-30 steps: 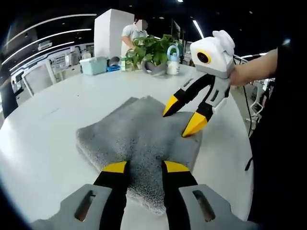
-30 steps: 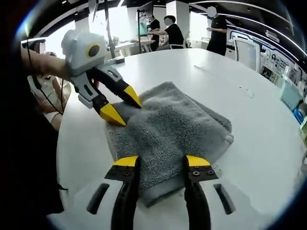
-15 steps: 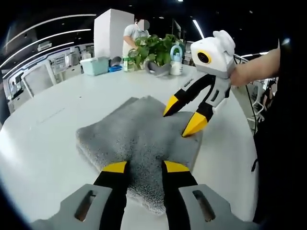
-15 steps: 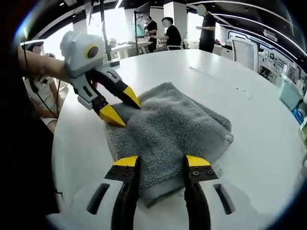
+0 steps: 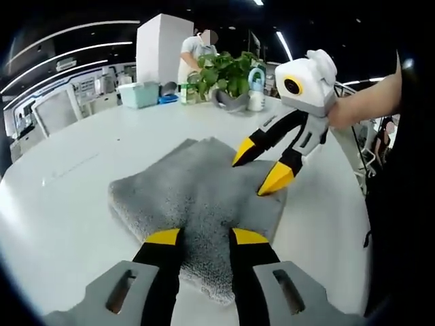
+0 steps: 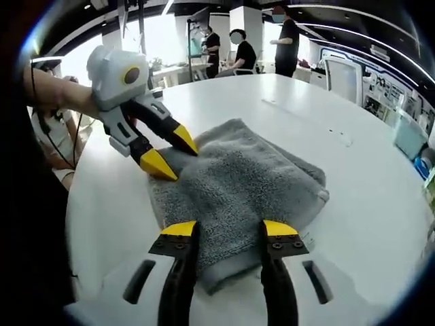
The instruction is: Fold the towel on the table until its edges align and the towel forms a compact rectangular stack.
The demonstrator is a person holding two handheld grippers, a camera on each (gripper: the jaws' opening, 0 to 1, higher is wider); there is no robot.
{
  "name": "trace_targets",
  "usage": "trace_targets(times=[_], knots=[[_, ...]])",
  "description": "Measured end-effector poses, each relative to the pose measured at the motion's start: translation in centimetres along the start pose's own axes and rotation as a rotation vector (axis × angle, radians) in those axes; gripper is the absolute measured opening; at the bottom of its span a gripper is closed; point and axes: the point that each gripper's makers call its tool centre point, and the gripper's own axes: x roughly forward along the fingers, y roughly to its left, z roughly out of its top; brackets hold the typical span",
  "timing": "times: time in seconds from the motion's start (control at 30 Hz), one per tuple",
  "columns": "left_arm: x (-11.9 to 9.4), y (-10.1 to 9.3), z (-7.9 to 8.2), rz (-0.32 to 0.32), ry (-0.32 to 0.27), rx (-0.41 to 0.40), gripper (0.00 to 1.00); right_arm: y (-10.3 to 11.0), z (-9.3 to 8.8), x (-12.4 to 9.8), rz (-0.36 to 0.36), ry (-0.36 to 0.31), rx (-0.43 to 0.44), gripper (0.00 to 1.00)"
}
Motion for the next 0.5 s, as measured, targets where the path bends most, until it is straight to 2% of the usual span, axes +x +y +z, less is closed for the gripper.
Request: trace_targets(times=[0.5], knots=[[0.6, 1.3, 0.5, 0.008, -0.026, -0.004, 0.29, -1.3, 0.7, 0.6, -0.029, -0.048, -0.002, 0.34]])
